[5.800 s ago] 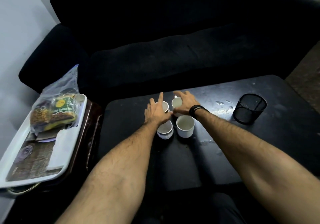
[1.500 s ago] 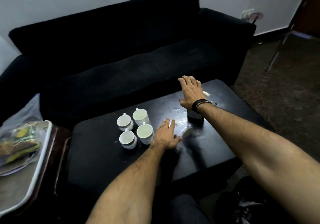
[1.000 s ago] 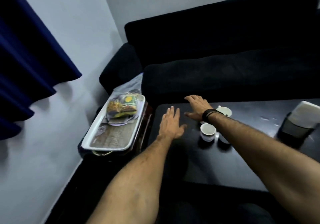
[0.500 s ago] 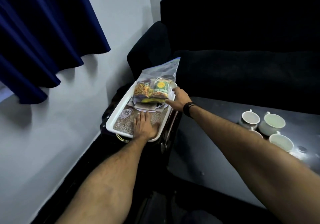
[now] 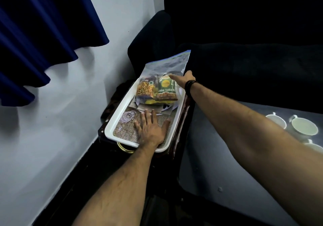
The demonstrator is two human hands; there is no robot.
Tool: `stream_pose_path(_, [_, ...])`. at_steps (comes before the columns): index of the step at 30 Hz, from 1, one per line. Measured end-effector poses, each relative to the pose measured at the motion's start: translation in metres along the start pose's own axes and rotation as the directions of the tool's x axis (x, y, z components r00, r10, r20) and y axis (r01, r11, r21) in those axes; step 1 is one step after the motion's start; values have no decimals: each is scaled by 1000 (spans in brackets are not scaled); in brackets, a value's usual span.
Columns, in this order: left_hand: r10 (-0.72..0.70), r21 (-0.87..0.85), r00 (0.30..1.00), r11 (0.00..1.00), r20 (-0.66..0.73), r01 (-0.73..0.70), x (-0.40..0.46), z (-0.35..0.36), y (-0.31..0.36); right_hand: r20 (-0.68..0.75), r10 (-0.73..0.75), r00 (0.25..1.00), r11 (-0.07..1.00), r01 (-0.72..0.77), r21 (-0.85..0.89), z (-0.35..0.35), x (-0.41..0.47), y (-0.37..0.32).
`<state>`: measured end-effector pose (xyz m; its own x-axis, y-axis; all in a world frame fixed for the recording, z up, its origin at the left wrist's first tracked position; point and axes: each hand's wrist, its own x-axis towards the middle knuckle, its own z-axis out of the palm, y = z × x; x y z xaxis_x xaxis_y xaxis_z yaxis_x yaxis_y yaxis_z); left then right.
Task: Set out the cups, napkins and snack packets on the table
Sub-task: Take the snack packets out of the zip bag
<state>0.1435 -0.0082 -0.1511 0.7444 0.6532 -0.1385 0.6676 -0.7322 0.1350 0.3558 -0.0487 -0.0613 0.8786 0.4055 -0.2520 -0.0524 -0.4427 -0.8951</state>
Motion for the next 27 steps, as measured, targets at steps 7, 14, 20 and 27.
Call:
stream_pose_path(7, [-13,-16,1000,1000,-3,13,2,2,2,-3,-71,998,997,71,14,28,-6,-6])
stream_pose_path(14, [-48,16,994,999,95,47,-1,-6,3,-220,-310,925,914,354,200,-34,-37,-60])
stream_pose_path(20, [-102,31,942,995,320,97,4,-54,25,-369,-345,863,903,412,119,-123,-72,-58])
stream_pose_path(27, [-20,-303,991,953,-136,-22,-28,-100,105,-301,-174,938,970,215,112,-139,-113,44])
